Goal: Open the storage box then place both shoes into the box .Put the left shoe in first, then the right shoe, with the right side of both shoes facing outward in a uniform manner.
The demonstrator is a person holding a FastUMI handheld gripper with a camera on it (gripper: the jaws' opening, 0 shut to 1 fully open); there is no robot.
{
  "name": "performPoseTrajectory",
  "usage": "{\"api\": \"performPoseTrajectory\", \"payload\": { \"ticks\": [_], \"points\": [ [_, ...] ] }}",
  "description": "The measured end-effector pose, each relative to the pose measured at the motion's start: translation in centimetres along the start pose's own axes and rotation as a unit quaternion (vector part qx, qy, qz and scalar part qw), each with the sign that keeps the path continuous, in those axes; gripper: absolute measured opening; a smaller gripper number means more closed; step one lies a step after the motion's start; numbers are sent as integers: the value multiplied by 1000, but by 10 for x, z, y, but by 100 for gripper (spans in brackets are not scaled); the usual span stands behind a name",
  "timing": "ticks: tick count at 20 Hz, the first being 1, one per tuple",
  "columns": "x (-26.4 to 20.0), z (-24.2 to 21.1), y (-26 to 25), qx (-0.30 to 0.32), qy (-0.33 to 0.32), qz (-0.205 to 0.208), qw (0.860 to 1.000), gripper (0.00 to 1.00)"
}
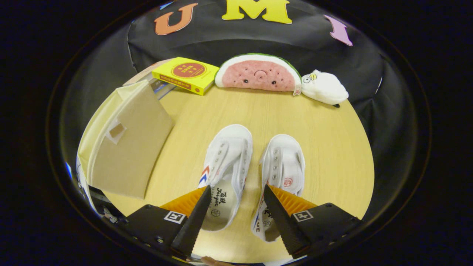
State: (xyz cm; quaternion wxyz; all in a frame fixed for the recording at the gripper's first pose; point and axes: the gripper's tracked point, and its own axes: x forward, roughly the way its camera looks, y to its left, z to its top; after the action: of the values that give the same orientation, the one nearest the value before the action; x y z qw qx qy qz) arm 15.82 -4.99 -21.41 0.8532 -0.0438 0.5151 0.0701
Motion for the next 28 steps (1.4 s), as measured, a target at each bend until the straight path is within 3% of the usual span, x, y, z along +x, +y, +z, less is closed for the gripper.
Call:
{"api": "performPoseTrajectory", "payload": {
  "ticks": [7, 10, 13, 15, 17, 19, 25, 28],
  "points": [
    [30, -4, -6, -16, 36, -24, 999, 59],
    [45, 2, -2, -5, 48, -31, 998, 62],
    [61, 7, -2, -12, 56, -39, 998, 30],
    [63, 16, 5, -8, 42, -30, 999, 30],
    [64, 13, 2, 23, 41, -25, 999, 9],
    [66, 14, 3, 63, 44, -4, 997, 0],
    [43, 2, 11, 181, 69, 63, 979, 0],
    [16, 6, 12, 212, 65, 75, 972, 0]
  ]
}}
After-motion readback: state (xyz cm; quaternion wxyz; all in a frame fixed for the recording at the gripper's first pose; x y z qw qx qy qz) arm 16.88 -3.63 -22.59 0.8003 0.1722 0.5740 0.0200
